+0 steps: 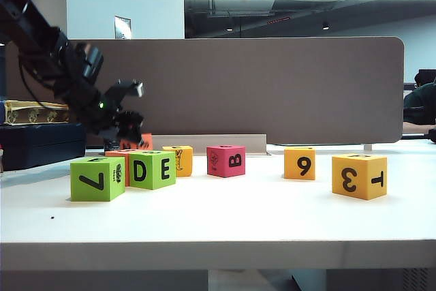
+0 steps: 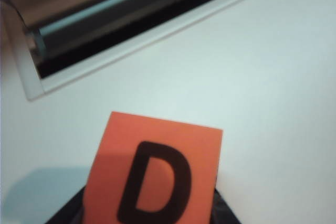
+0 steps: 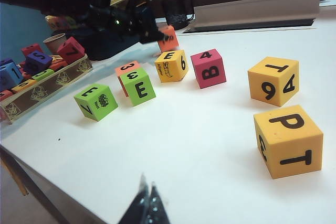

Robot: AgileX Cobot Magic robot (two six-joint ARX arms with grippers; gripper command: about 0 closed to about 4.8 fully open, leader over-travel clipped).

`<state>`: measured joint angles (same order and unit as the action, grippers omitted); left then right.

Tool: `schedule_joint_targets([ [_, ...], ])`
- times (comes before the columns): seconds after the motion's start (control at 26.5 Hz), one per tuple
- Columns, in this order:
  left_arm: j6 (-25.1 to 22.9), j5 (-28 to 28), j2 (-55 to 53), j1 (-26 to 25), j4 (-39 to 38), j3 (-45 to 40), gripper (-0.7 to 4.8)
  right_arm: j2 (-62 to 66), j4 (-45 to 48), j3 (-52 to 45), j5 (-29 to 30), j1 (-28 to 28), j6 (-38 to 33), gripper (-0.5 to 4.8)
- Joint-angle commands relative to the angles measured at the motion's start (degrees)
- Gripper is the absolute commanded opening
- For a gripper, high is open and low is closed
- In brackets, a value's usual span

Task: Select the appropriate blocks from the scattered letter blocks on the table and arrange them in a row to spell out "DEEP".

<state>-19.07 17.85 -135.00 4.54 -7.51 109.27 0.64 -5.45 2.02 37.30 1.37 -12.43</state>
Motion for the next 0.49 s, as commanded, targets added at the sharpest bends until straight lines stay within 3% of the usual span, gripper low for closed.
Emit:
schedule_joint_targets([
  [0.04,3.4,0.4,3.1,0.5,1.1,0.4,2.38,-0.7,0.6,0.3,0.3,0.0,0.0,-0.05],
  [0.26,14.2,0.2,10.2,1.3,-5.8,0.4,2.37,-0.7,1.0,0.3,0.3,0.0,0.0,-0.05],
  [0.49,19.2,-0.2,17.1,2.7,-18.8,0.4,2.34,-0.7,1.0,0.3,0.3,0.0,0.0,-0.05],
])
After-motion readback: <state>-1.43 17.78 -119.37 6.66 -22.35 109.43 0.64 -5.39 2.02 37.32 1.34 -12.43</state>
